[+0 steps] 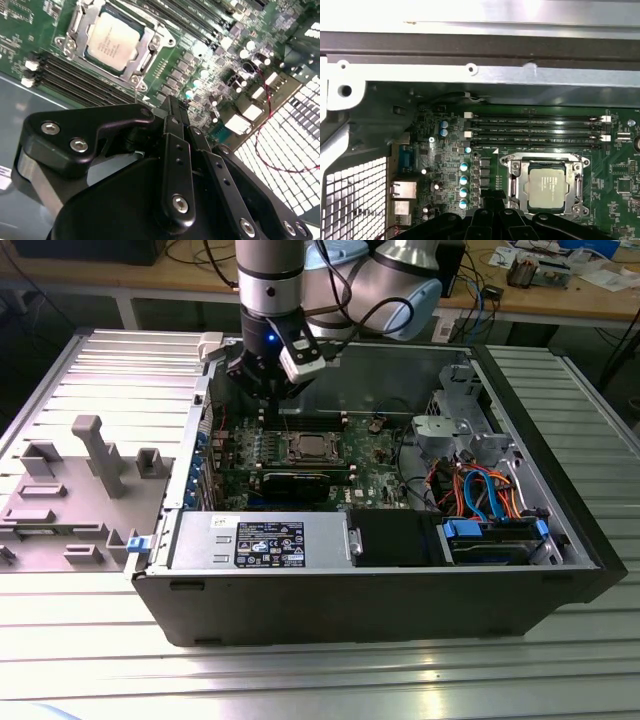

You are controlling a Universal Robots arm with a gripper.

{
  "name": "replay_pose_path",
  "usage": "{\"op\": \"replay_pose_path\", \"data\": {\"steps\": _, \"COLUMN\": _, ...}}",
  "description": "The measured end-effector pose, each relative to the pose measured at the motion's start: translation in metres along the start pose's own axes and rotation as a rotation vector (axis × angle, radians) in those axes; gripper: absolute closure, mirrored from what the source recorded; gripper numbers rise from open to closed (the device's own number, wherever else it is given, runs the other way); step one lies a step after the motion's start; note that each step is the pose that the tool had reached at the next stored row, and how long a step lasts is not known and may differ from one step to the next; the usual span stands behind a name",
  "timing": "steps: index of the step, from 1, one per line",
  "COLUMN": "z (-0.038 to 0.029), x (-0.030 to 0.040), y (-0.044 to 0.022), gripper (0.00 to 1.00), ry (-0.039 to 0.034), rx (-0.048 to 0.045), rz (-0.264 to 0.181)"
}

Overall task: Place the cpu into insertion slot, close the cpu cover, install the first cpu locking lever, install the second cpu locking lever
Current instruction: 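Install the first cpu locking lever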

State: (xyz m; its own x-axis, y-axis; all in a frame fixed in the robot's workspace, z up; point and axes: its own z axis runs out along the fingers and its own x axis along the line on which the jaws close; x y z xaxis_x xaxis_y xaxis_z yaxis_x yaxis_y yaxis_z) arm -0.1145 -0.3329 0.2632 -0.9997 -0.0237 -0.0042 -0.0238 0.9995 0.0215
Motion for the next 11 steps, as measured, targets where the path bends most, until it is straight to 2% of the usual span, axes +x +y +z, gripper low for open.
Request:
{"op": "replay_pose_path", "data": {"steps": 2, "z": 0.0001, "x": 0.0006, "y": 0.0049, "gripper": 0.89, "ry": 0.0001, "rx": 0.0001, "rz": 0.000}}
{"op": "replay_pose_path", "data": {"steps": 11, "z": 0.0002, "x": 0.0005, "y": 0.0054, "gripper": 0.89, "ry": -0.0001, "rx": 0.0000, "rz": 0.000}}
